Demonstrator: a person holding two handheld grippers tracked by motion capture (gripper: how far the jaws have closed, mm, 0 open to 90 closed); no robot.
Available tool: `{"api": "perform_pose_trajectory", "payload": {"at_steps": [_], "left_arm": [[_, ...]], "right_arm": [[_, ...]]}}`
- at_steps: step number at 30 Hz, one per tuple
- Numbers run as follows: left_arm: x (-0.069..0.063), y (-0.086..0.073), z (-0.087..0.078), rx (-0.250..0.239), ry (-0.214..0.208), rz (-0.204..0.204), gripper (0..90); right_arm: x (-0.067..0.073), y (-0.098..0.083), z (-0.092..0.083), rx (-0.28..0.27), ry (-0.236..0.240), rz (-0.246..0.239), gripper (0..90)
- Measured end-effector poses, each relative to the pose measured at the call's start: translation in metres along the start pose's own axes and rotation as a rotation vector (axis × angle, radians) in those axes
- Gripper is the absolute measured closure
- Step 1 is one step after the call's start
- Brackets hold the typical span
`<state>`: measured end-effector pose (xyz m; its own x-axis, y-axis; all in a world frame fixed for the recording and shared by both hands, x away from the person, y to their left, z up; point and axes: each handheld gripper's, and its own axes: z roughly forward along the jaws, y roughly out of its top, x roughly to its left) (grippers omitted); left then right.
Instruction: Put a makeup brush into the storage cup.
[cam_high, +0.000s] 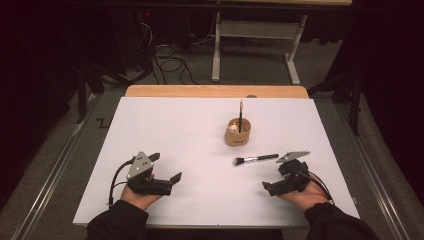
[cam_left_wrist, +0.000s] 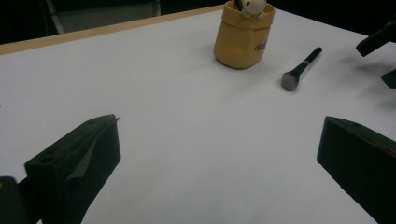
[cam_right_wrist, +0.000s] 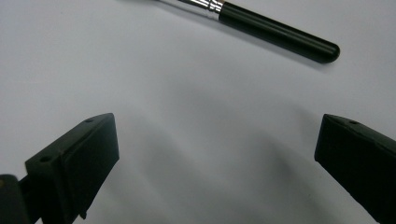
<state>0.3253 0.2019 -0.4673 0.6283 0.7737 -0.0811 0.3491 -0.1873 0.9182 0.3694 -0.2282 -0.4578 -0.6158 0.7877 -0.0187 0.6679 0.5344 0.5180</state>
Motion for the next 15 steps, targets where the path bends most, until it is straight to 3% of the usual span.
{"api": "perform_pose_trajectory", "payload": {"at_steps": [6,15], "left_arm": [[-0.0001,0.0,-0.0007,-0.007,-0.004,-0.002,0.3],[-0.0007,0.0006,-0.0024,-0.024,-0.014,0.0,0.2]], "right_arm": [[0.0002,0.0052,-0.0018,0.081,-0.001,-0.057,0.4],[-0.0004,0.01,-0.0012,0.155,0.012,-0.082,0.4]]}}
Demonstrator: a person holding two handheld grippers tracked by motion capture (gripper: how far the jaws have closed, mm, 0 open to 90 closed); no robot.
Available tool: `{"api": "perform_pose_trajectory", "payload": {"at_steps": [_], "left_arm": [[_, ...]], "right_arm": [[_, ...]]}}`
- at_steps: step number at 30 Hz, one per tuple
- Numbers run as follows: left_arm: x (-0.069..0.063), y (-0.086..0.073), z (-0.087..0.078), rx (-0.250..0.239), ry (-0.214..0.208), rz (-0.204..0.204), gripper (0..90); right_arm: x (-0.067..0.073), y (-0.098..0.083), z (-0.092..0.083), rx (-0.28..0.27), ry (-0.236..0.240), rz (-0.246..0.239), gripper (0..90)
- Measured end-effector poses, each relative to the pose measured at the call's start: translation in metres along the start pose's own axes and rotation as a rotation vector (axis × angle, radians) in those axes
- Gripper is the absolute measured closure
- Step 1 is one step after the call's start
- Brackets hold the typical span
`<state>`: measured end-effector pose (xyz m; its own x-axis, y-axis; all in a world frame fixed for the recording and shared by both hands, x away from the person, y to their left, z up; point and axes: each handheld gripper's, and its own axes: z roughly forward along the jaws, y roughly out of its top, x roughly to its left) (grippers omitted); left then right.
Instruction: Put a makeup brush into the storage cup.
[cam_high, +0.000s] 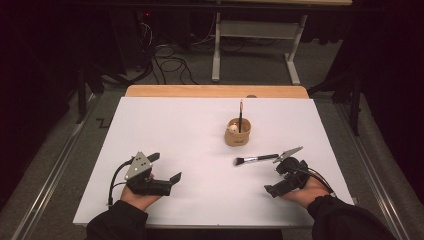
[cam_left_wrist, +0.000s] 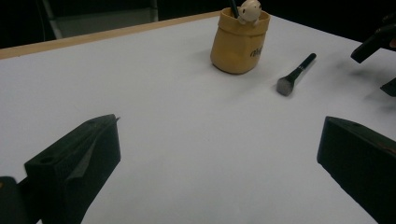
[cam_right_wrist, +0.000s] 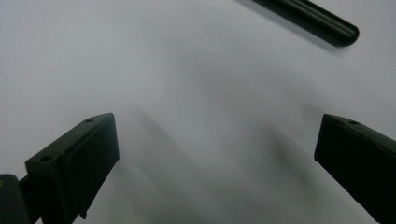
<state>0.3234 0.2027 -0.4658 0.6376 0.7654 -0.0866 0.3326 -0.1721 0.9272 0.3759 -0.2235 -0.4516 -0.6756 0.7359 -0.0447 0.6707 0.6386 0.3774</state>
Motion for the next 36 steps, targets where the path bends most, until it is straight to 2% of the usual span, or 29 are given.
{"api": "perform_pose_trajectory", "payload": {"at_steps": [7,11,19,26,36], "left_arm": [[0.0,0.0,0.0,-0.001,-0.002,-0.001,0.2],[0.0,0.0,0.0,-0.001,-0.004,-0.001,0.2],[0.0,0.0,0.0,0.001,-0.006,0.0,0.2],[0.0,0.001,0.0,0.0,-0.006,0.0,0.2],[0.001,0.001,-0.001,0.001,-0.007,-0.003,0.2]], "right_arm": [[-0.001,0.004,-0.002,0.047,0.006,-0.026,0.5],[-0.002,0.005,-0.003,0.078,0.007,-0.057,0.8],[-0.002,0.009,-0.006,0.105,0.012,-0.061,2.7],[-0.005,0.025,-0.009,0.117,0.013,-0.101,5.1],[-0.013,0.053,0.001,0.116,0.0,-0.137,10.4]]}}
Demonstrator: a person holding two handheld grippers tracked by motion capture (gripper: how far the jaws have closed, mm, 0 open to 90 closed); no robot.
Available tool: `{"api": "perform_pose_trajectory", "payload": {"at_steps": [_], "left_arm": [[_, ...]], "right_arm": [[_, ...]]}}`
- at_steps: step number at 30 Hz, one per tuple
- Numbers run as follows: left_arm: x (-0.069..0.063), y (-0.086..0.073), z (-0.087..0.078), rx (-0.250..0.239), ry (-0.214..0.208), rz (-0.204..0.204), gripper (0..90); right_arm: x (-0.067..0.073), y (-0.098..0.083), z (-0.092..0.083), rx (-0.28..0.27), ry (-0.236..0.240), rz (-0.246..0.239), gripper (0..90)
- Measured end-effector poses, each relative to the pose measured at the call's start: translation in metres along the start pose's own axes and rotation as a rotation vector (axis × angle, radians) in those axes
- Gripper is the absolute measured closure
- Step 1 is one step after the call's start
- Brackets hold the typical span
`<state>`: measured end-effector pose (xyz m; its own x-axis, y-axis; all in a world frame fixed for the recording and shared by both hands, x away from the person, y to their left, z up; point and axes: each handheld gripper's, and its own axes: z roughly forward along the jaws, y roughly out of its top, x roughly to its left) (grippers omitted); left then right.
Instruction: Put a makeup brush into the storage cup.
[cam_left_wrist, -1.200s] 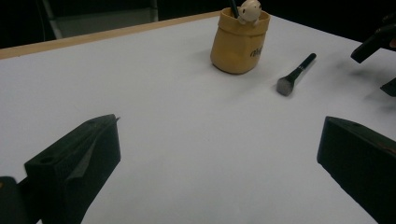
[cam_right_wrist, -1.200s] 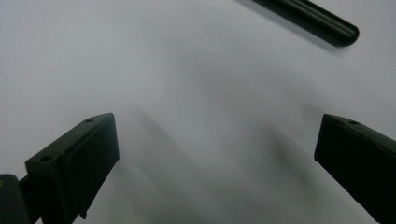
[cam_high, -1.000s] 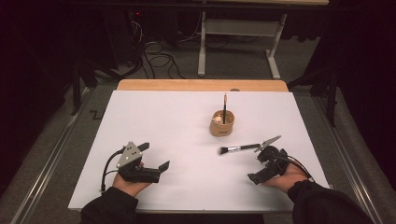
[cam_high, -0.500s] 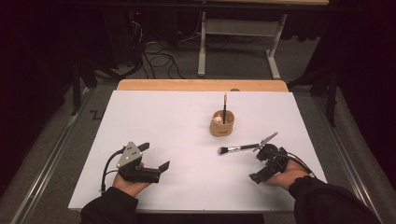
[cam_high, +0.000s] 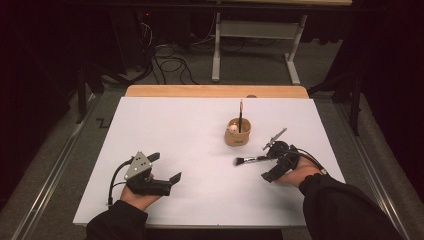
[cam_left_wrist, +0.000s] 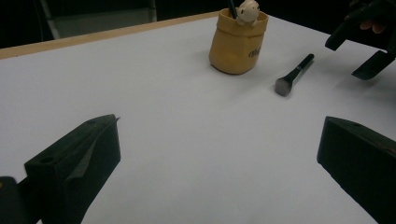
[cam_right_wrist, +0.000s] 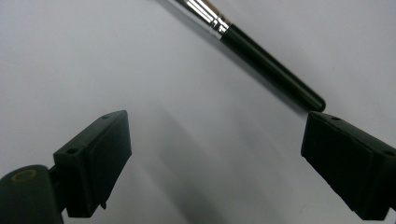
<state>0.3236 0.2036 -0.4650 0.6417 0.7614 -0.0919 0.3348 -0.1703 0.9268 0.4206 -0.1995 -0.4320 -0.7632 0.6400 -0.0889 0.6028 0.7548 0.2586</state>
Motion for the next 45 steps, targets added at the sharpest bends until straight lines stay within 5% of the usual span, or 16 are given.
{"api": "perform_pose_trajectory", "payload": {"at_steps": [21,45], "left_arm": [[0.002,0.0,0.0,0.004,-0.001,-0.004,0.2],[0.002,0.0,0.0,0.006,-0.004,-0.011,0.2]], "right_arm": [[-0.031,0.023,0.018,-0.02,-0.013,-0.009,21.2],[-0.03,0.025,0.027,0.018,0.021,-0.039,33.9]]}}
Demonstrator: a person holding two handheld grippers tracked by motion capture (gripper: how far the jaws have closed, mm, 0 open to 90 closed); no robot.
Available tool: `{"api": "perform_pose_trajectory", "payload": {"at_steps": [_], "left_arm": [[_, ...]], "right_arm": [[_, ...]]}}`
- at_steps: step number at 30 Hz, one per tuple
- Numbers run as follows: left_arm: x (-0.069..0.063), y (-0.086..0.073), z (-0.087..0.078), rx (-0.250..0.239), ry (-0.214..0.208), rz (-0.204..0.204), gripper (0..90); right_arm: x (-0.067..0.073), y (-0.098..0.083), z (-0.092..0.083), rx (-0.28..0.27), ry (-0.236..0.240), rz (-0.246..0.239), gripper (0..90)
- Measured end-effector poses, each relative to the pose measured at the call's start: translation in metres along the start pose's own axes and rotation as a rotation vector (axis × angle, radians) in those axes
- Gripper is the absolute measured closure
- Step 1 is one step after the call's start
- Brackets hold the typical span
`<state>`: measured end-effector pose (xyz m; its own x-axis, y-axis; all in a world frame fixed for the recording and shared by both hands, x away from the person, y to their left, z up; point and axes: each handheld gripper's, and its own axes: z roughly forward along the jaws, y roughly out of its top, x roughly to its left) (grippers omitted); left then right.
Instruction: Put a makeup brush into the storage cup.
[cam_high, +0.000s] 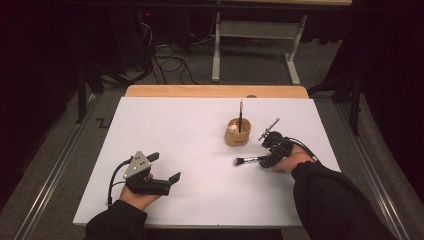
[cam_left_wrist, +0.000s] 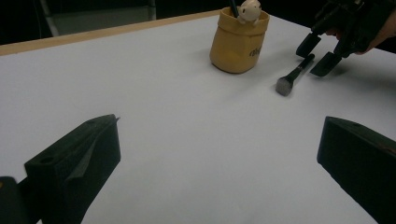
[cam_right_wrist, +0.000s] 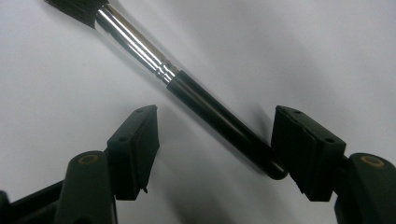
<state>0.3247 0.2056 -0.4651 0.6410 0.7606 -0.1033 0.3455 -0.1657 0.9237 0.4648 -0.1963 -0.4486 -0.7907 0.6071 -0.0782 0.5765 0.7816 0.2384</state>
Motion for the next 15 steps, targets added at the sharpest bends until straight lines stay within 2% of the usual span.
{"api": "perform_pose_trajectory", "payload": {"at_steps": [3,6,15], "left_arm": [[0.0,0.0,-0.0001,-0.001,0.0,0.0,0.2],[0.0002,-0.0001,-0.0003,0.0,0.001,-0.001,0.2],[0.0006,-0.0003,-0.0007,-0.001,0.0,-0.003,0.2]], "right_arm": [[-0.0009,-0.0001,0.001,0.003,0.013,-0.001,36.9],[-0.0009,-0.0002,0.0004,0.003,0.033,-0.003,44.1],[-0.0006,-0.0018,-0.0012,0.001,0.039,-0.001,55.5]]}}
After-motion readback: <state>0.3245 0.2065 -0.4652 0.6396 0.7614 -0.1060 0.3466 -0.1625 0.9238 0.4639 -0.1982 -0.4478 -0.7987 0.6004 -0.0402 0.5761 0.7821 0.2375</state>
